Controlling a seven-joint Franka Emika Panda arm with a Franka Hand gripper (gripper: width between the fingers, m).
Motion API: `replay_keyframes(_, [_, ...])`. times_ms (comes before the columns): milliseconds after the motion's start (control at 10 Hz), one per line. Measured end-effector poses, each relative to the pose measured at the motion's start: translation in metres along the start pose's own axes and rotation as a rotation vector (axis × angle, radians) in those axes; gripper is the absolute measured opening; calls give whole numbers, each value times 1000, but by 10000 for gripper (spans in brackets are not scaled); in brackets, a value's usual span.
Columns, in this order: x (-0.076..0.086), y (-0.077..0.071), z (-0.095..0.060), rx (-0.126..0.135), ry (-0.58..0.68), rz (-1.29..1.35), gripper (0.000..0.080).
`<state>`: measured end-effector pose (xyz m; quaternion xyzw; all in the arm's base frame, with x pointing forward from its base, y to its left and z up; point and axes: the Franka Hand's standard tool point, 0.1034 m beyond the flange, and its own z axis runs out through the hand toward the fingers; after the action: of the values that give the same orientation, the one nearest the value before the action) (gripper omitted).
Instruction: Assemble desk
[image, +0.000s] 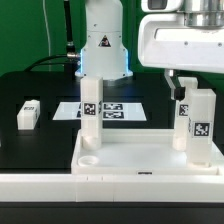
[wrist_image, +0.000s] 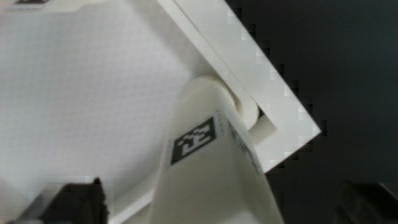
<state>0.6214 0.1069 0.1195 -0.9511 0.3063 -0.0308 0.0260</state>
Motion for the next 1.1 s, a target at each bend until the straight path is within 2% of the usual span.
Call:
replay_keyframes(300, [3, -3, -2, -3, 10, -232, 649])
replay_keyframes(600, [5, -2, -3, -19, 19, -481, 649])
replay_keyframes(900, [8, 0, -3, -31, 29, -620, 640])
replay_keyframes(1100, [8, 0, -3, -31, 29, -613, 308])
